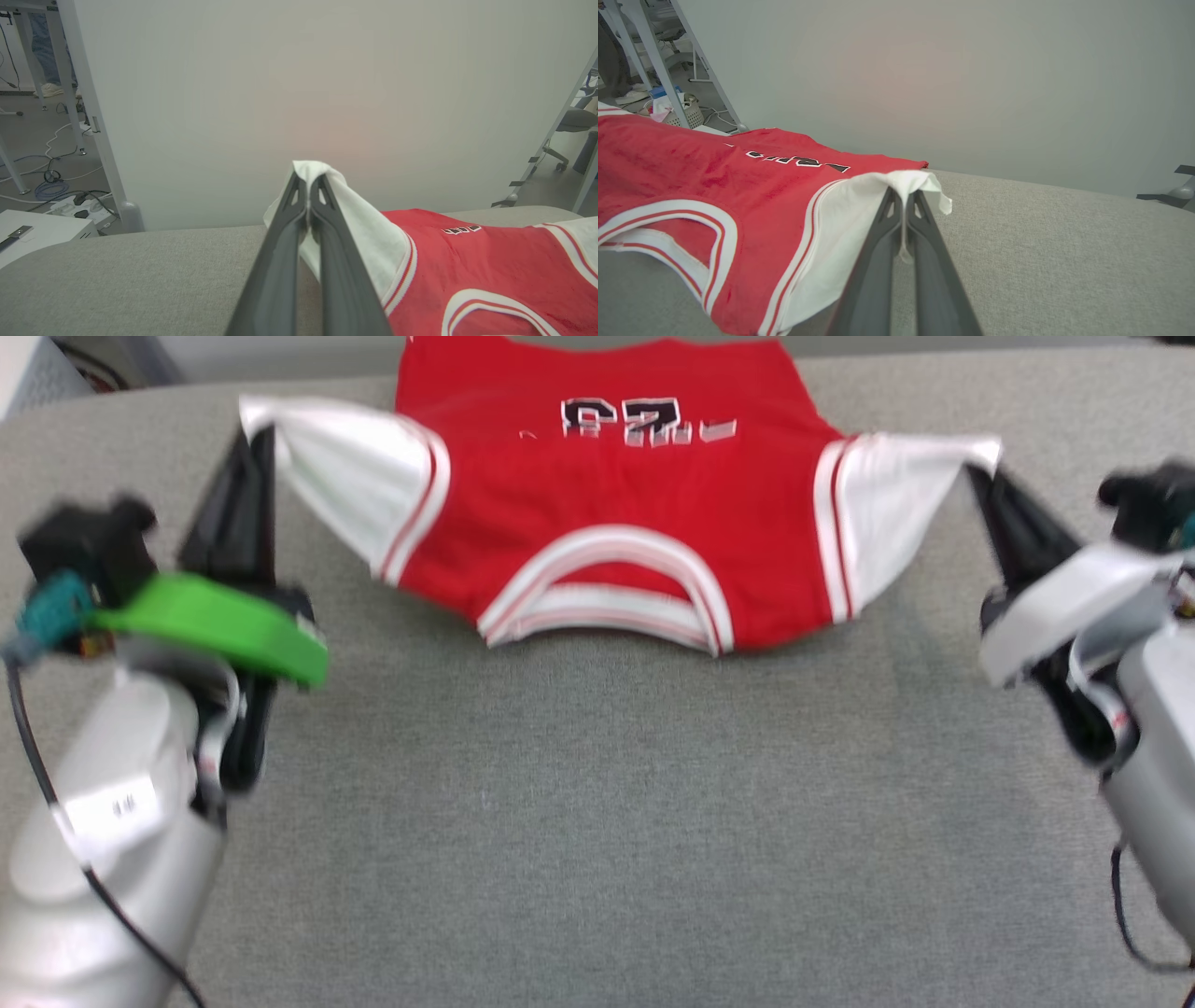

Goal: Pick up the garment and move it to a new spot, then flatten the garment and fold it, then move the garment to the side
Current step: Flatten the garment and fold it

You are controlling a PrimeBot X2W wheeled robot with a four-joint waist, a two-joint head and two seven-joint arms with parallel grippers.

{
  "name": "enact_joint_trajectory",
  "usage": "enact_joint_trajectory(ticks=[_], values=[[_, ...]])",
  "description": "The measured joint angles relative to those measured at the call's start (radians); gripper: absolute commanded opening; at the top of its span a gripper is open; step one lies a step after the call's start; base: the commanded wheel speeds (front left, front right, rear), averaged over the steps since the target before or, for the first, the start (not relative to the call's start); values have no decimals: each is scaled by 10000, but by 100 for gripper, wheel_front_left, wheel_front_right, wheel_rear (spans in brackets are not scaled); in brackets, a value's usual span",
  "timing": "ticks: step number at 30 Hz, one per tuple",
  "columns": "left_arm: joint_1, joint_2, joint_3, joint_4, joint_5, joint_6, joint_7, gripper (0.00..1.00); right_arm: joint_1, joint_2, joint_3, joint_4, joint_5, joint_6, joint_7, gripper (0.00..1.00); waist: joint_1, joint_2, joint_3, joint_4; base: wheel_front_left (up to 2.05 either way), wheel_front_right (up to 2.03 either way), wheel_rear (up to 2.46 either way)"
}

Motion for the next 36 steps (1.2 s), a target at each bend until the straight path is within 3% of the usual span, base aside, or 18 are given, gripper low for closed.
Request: enact_joint_trajectory(ticks=[8,18,26,36], values=[[3118,205,268,-1011,-568,571,4,0,2657,-142,-301,-692,150,0,157,0,0,0,-1098,-30,0,0,0],[5971,282,232,-1613,-1168,1191,199,0,5916,-205,-1816,-1996,79,0,1039,0,0,0,-2237,73,0,0,0],[7331,314,228,-1751,-1469,1542,203,0,8117,201,-3091,-2767,-291,2,1954,0,0,0,-2577,275,0,0,0],[7640,90,-79,-1365,-1563,1567,203,0,9542,477,-3584,-3145,-677,2,2909,0,0,0,-2483,418,0,0,0]])
